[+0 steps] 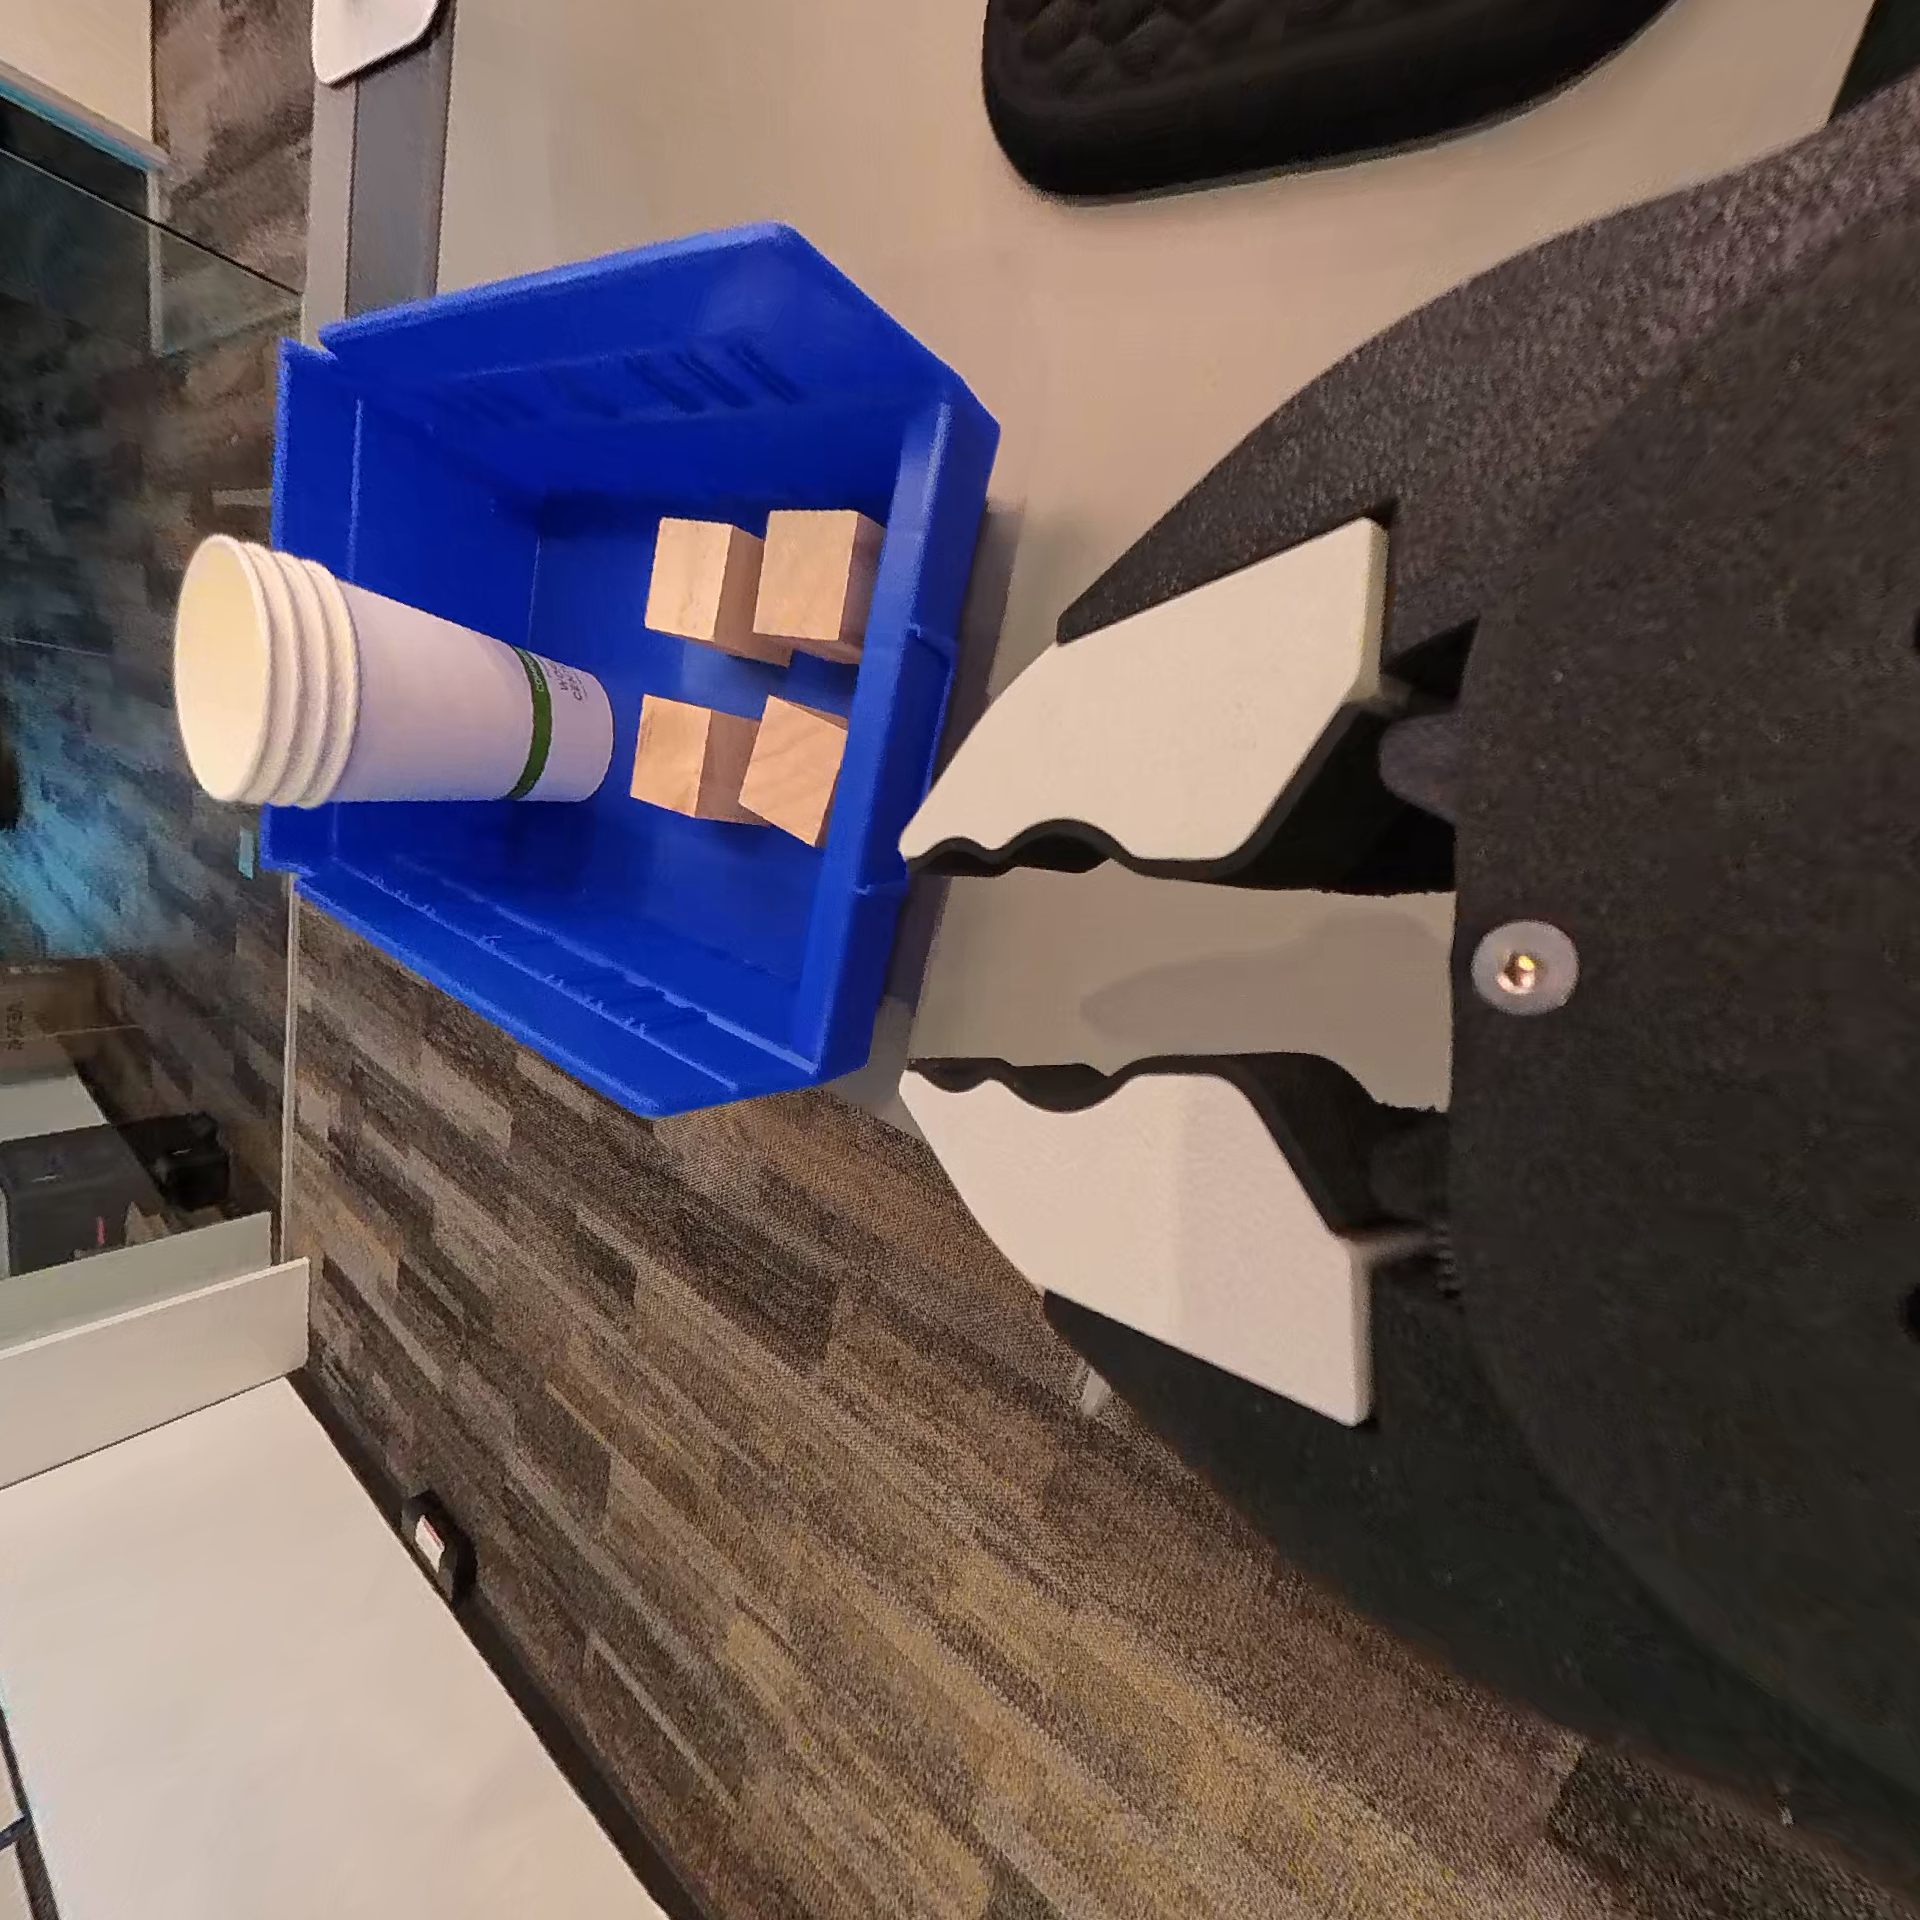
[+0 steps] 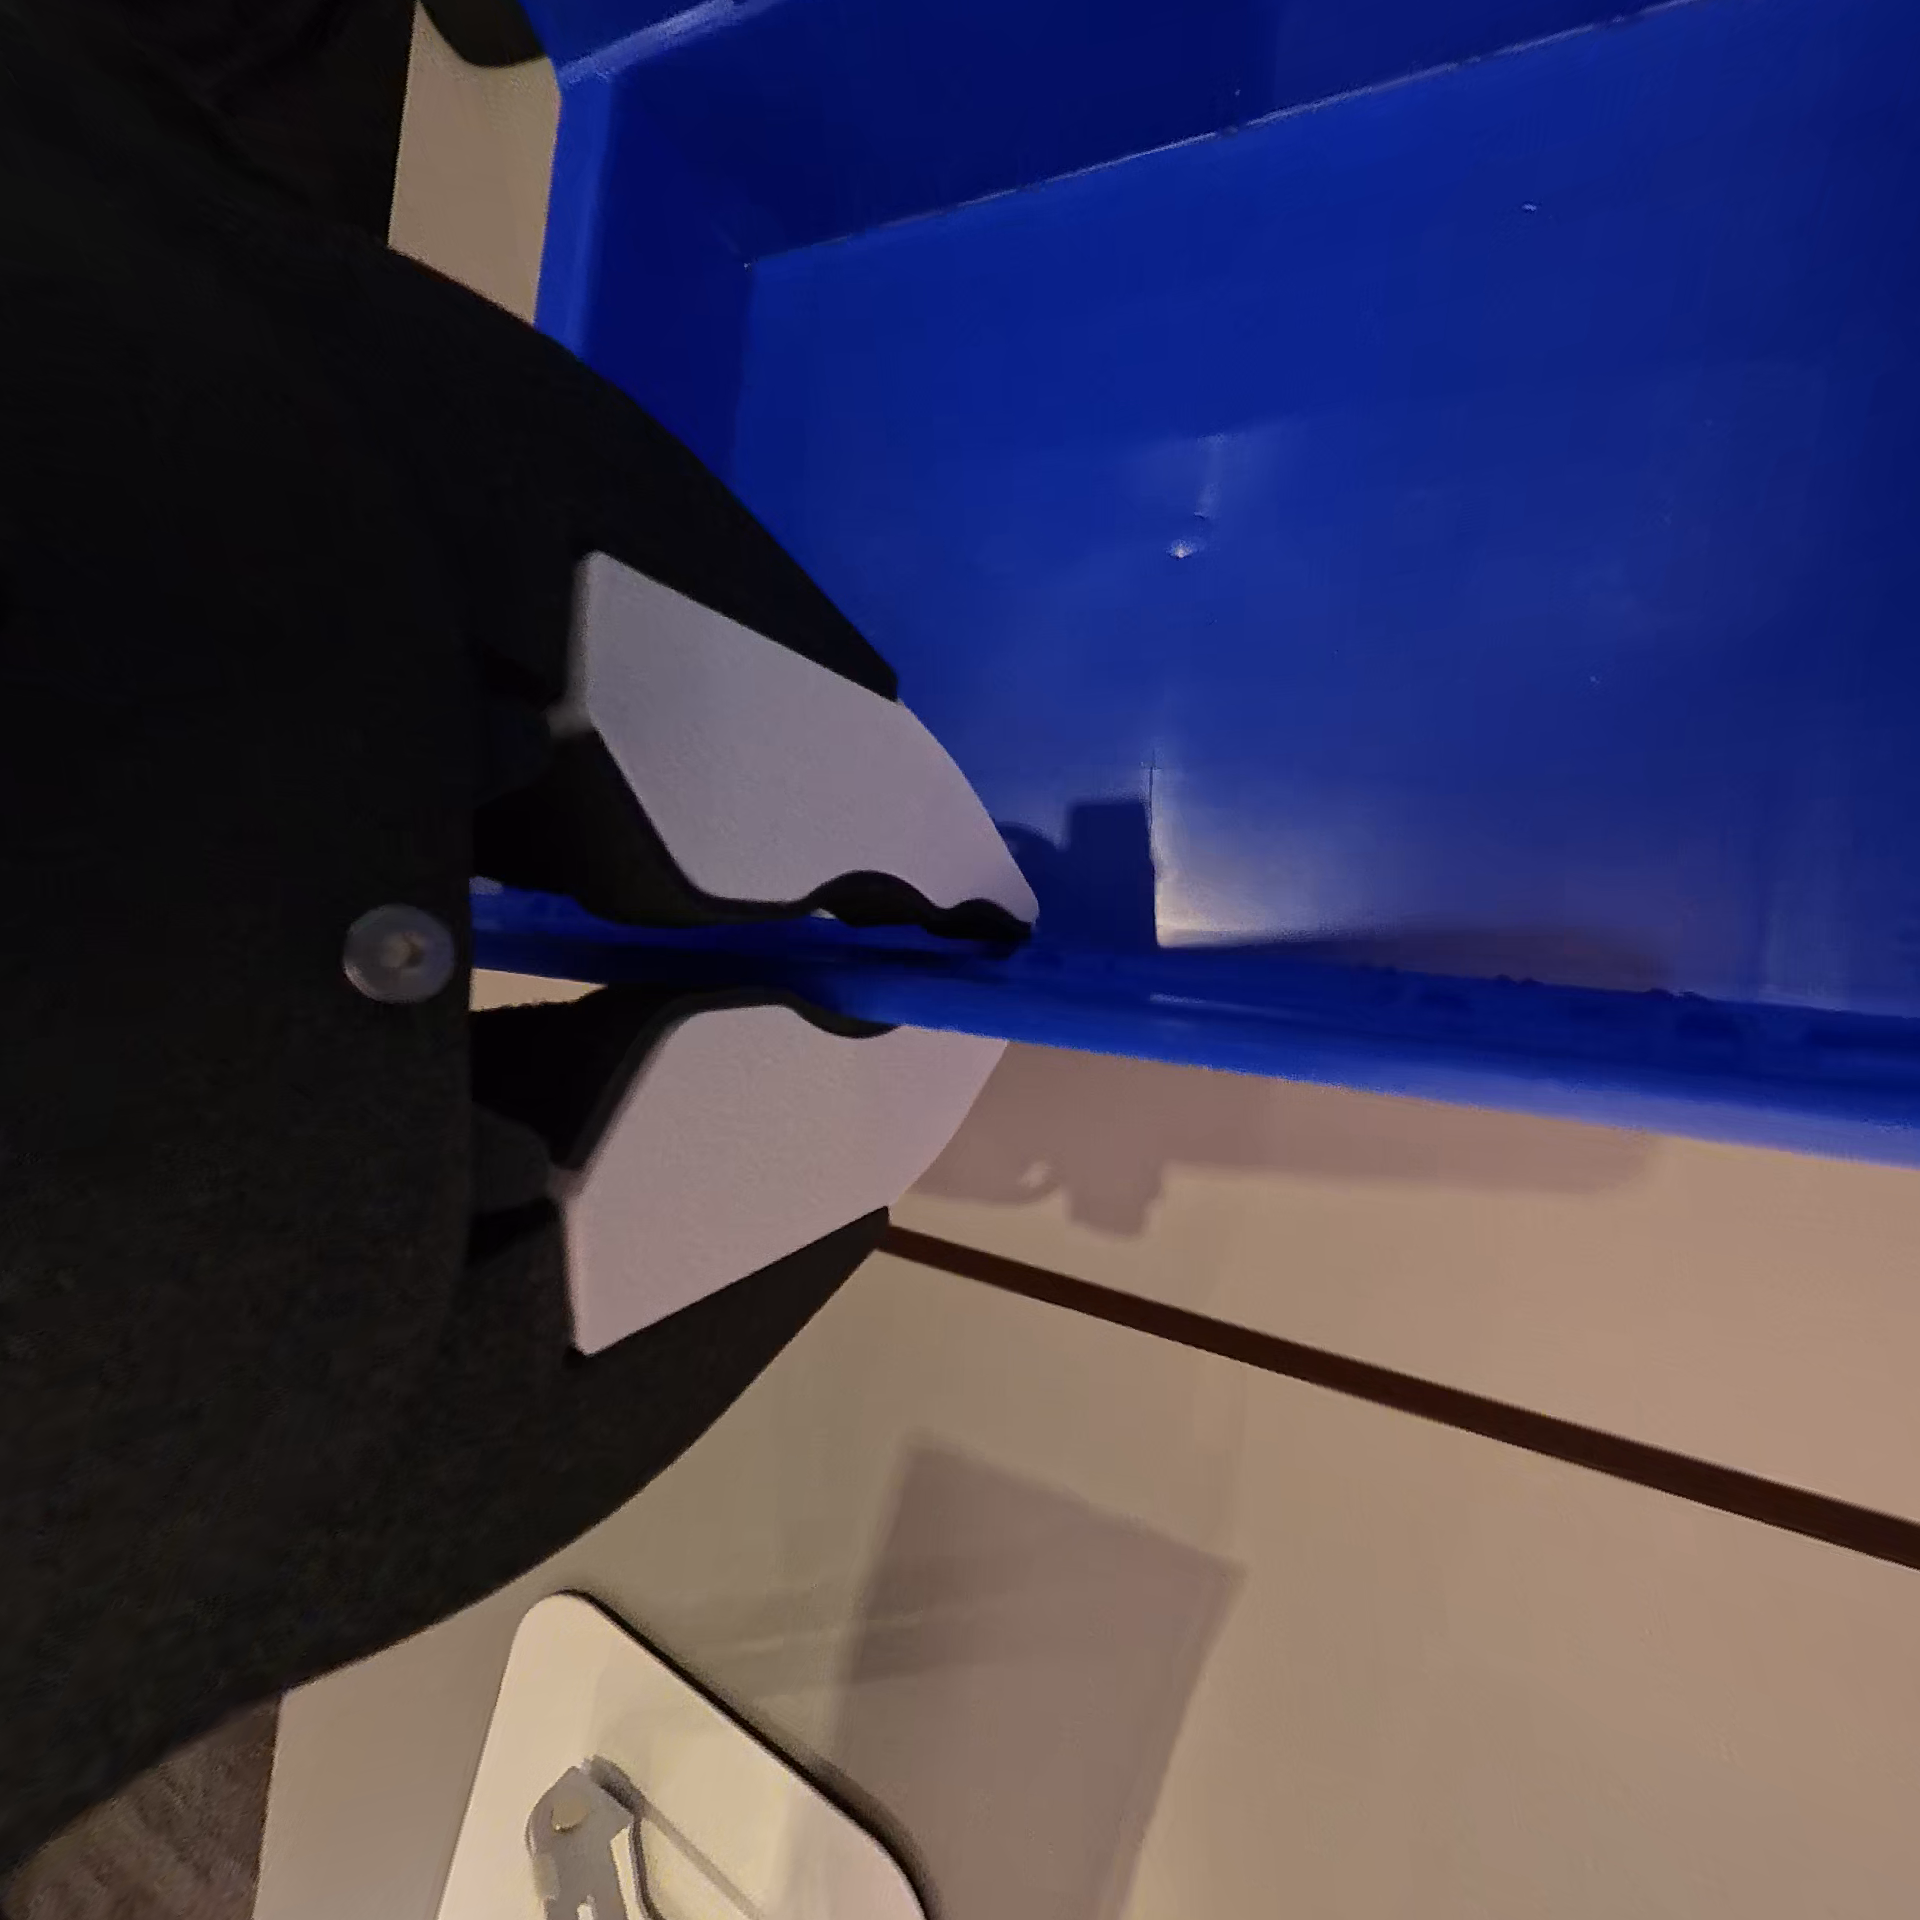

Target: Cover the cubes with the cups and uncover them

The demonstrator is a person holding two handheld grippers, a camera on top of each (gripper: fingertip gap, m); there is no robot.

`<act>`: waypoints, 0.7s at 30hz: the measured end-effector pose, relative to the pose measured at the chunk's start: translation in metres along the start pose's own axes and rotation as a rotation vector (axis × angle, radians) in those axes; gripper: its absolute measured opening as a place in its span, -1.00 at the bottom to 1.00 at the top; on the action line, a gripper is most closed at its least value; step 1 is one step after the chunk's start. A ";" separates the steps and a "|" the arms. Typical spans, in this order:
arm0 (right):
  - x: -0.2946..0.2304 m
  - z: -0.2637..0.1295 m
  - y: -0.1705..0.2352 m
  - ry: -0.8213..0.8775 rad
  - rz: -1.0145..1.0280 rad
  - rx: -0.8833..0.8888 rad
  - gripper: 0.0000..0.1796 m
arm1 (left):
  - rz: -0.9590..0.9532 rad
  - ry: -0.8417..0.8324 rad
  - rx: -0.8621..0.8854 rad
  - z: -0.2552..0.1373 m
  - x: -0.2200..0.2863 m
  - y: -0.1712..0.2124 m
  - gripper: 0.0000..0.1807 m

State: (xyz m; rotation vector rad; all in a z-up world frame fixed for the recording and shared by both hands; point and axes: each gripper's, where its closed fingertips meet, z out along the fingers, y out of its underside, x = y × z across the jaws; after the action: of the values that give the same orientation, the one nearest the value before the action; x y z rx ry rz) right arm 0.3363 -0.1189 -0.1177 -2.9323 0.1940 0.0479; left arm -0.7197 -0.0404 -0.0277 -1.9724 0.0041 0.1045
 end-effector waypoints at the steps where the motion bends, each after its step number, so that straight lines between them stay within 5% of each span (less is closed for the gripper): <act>1: 0.002 0.001 0.001 -0.011 0.002 0.000 -0.93 | 0.004 -0.003 0.000 0.000 0.002 -0.001 -0.64; 14: 0.018 0.001 0.009 -0.023 0.030 0.005 -0.93 | 0.014 0.011 -0.001 0.009 0.020 -0.007 -0.64; 21: 0.031 -0.017 0.004 0.212 -0.091 0.059 -0.68 | -0.010 0.048 0.017 0.009 0.023 -0.014 -0.53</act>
State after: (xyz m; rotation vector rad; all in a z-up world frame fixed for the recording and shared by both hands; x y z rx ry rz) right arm 0.3666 -0.1304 -0.1030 -2.8797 0.0910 -0.2785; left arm -0.6966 -0.0254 -0.0198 -1.9572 0.0261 0.0500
